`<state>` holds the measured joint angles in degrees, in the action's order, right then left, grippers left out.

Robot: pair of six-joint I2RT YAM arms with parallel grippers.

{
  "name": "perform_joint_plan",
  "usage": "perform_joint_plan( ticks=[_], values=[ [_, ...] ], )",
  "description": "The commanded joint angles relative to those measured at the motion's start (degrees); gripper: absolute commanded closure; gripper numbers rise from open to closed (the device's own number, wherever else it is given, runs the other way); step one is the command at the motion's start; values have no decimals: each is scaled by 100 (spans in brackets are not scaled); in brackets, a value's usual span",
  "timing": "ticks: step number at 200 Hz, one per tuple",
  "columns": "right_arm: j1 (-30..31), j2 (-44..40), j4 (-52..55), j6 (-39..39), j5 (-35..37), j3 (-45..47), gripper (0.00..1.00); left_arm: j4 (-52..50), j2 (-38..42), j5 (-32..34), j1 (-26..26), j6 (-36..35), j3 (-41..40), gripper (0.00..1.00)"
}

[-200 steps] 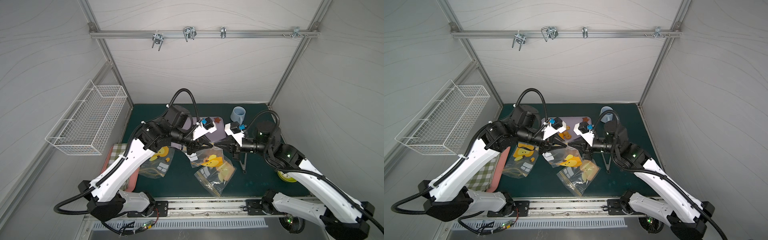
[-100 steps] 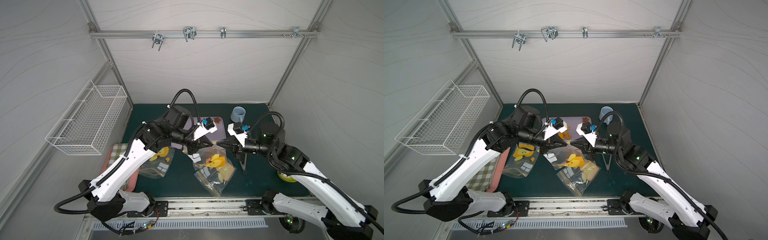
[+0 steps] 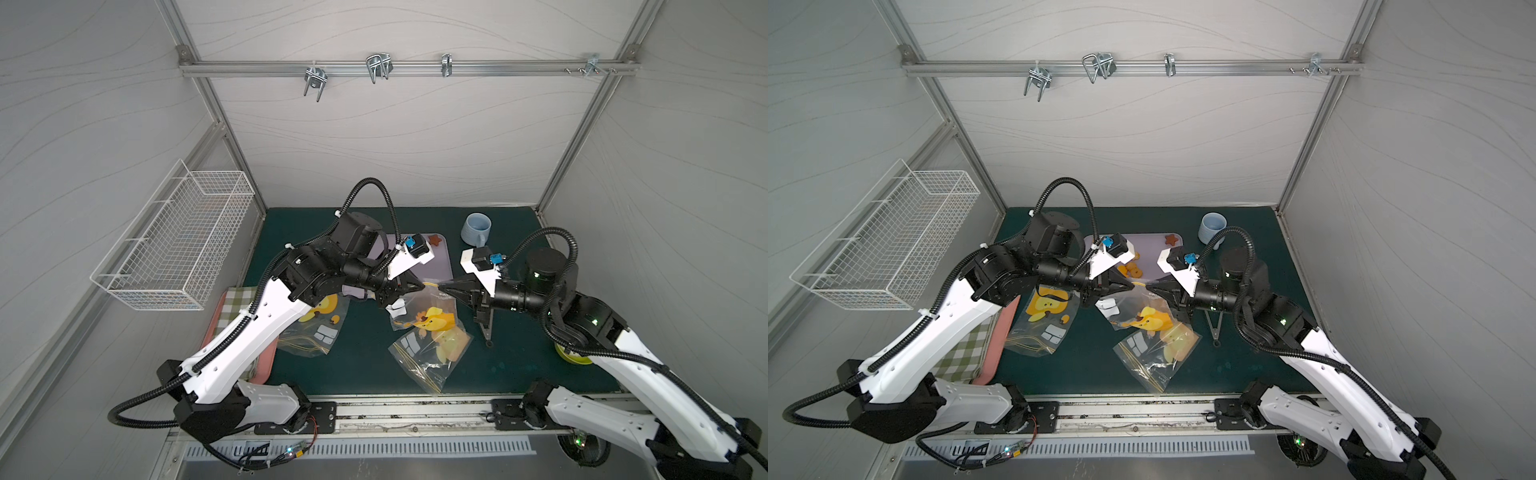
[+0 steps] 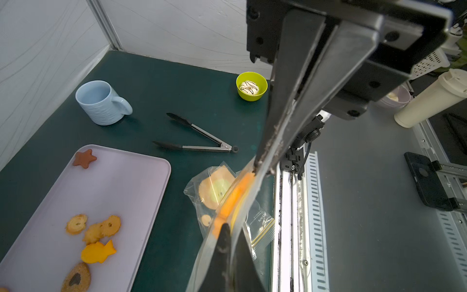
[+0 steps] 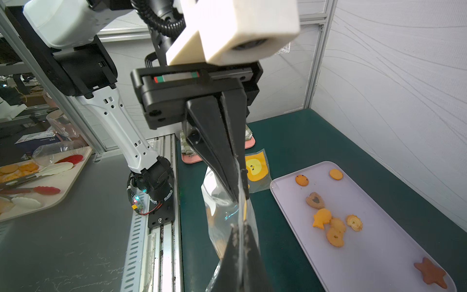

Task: Put the cookies into a resealable bag to prevent moisture
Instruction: Close the ziploc bag.

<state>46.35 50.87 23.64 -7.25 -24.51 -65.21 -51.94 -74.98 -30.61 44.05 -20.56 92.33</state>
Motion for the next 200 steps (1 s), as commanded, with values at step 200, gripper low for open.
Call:
perform_joint_plan(
  ticks=[200],
  values=[
    [-35,-555,352,-444,706,48,100,205,199,337,-13,-177,-175,96]
  ],
)
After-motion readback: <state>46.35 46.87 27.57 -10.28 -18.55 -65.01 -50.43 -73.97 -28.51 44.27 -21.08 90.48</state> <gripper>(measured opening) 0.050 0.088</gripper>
